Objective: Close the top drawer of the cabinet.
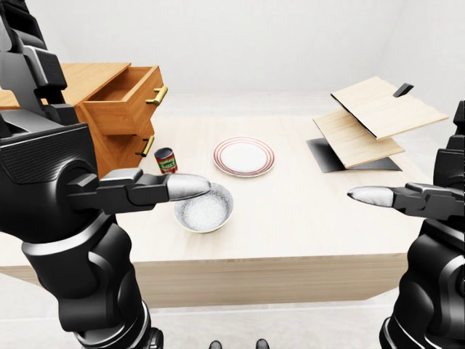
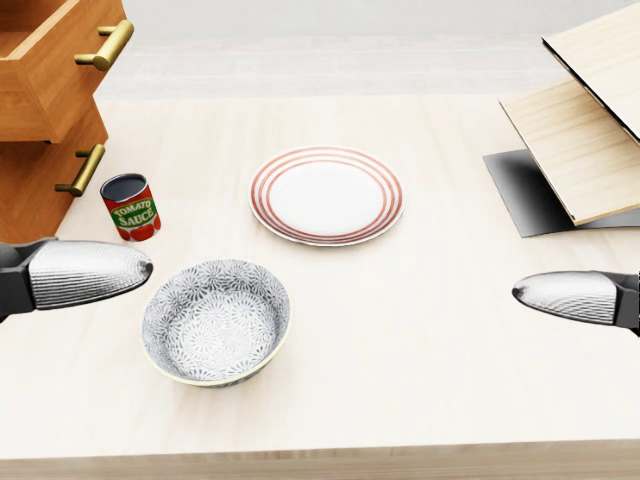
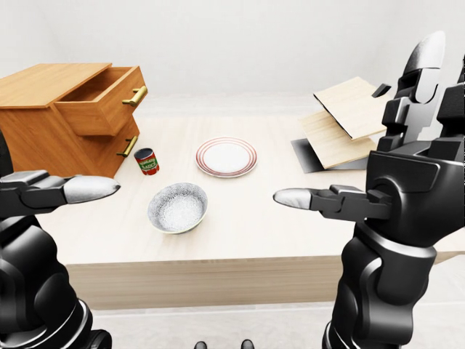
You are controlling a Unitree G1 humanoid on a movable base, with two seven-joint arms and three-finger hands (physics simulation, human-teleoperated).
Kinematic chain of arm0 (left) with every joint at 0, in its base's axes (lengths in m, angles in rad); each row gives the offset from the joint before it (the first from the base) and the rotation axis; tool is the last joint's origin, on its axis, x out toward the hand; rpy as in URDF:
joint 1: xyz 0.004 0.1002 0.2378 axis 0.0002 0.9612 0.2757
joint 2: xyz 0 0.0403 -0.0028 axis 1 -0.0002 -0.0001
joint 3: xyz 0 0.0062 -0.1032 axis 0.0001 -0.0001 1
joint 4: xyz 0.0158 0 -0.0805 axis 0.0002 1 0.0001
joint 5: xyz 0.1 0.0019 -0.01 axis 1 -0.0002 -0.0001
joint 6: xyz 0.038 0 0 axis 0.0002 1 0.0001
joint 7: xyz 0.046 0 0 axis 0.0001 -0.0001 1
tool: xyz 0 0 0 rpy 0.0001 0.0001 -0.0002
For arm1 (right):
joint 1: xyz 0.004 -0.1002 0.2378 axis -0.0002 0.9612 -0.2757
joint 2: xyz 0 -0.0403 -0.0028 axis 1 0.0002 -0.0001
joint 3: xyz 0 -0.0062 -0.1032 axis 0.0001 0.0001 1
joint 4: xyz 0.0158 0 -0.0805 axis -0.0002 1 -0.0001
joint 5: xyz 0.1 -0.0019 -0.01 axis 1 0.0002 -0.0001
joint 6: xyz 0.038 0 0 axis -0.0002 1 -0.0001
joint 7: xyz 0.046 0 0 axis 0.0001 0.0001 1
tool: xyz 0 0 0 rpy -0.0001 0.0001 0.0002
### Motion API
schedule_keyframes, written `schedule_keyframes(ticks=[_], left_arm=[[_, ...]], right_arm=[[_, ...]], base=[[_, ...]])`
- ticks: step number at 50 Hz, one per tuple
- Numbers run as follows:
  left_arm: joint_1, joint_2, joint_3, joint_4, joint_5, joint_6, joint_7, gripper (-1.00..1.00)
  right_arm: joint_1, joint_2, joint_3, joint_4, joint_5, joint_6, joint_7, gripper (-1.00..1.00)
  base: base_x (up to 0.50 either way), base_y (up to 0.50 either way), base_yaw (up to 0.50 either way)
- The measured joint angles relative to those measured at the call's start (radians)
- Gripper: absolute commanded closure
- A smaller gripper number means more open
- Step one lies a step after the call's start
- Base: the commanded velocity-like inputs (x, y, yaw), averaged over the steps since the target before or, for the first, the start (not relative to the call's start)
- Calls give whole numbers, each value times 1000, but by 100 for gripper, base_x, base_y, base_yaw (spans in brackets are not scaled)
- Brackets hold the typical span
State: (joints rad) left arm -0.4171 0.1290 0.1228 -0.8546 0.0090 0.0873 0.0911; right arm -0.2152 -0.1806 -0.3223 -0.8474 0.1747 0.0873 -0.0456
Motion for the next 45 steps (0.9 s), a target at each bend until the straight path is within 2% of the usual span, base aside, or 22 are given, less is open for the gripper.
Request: schedule_keyframes(ticks=[19,29,45], left_arm=[[56,-20,-12,0,18,0,-9,-100],[54,-25,-8,-8,12,0,-14,-100],[63,-26,-3,-6,9,0,-8,-100]], right_arm=[[3,-4,8,21,-4,0,-5,-100],[5,-3,10,26,-9,0,-3,-100],[16,1,30,27,-25,0,20,-100]], base=[[0,0,0],[0,0,0],[9,47,0]])
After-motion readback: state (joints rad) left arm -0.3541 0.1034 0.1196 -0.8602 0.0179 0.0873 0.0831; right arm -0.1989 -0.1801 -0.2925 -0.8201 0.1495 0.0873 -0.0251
